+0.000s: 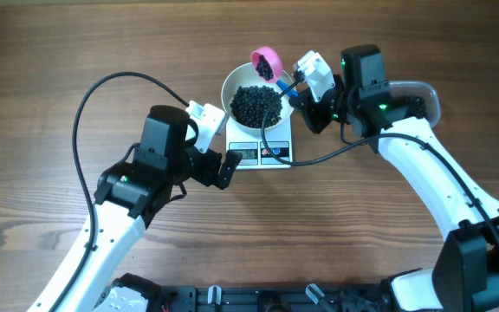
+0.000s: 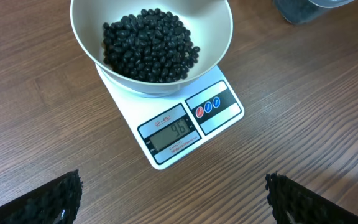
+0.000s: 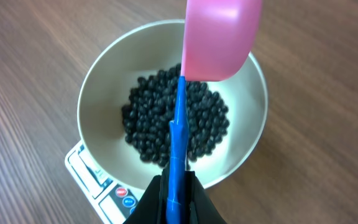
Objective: Scoop item into bowl and weigh 150g on scale
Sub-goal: 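Tip the scoop over the bowl to pour the beans in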
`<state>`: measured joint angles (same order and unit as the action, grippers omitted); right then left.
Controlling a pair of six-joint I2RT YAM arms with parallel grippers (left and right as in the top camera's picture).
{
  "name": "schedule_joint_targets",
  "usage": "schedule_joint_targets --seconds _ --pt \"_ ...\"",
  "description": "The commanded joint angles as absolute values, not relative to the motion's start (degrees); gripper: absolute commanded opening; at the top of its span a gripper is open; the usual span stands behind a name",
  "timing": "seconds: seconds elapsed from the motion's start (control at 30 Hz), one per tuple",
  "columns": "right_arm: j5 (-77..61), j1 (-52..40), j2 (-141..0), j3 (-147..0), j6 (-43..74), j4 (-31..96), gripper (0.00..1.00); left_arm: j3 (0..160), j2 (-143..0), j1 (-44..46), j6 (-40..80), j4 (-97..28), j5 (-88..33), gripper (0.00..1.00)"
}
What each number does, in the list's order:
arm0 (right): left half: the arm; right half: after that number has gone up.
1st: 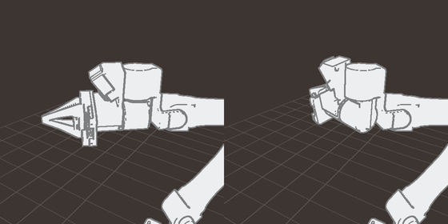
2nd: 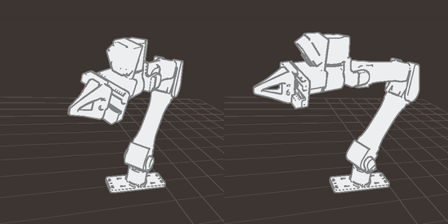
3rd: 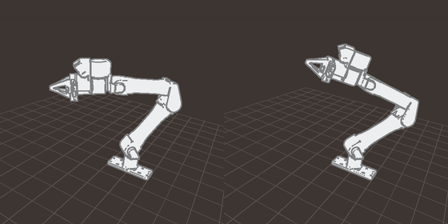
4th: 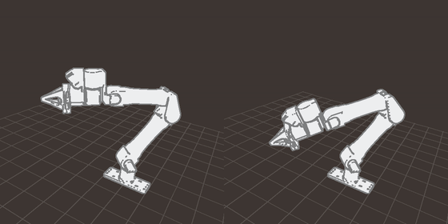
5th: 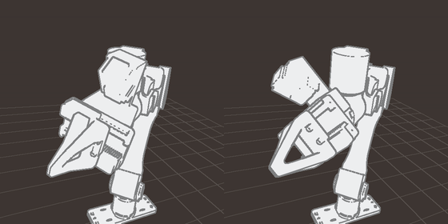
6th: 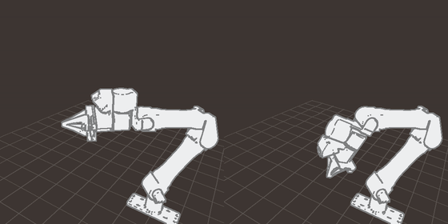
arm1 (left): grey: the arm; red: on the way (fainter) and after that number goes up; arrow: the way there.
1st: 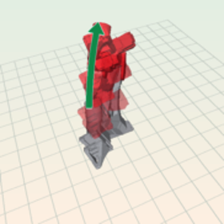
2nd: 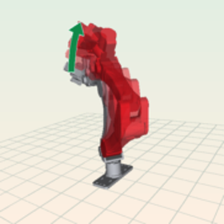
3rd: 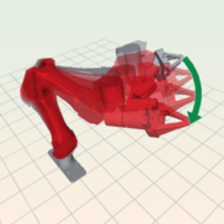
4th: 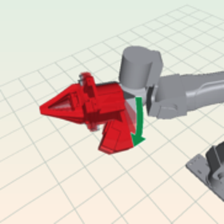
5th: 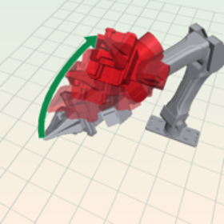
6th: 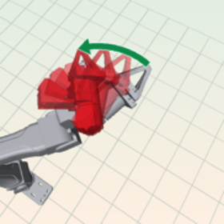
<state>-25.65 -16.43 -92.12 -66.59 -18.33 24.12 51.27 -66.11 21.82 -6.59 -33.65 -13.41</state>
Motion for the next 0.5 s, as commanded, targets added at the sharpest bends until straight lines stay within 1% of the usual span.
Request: schedule_joint_targets --seconds 0.0,0.1,0.37,0.47 --pt "-26.4 -16.7 -91.2 -67.1 -20.0 25.8 0.04 51.0 -66.5 22.0 -7.2 -33.7 -13.9 1.0" --pt "-25.7 -16.9 -91.2 -67.1 -22.6 27.6 0.04 51.0 -66.5 22.0 -7.2 -33.7 -13.9 1.0" --pt "-23.8 -17.0 -91.1 -67.1 -22.9 27.5 0.04 51.0 -66.5 22.0 -7.2 -33.7 -13.9 1.0" --pt "-21.0 -17.1 -91.2 -67.1 -26.4 27.7 0.04 51.0 -66.5 22.0 -7.2 -33.7 -13.9 1.0"
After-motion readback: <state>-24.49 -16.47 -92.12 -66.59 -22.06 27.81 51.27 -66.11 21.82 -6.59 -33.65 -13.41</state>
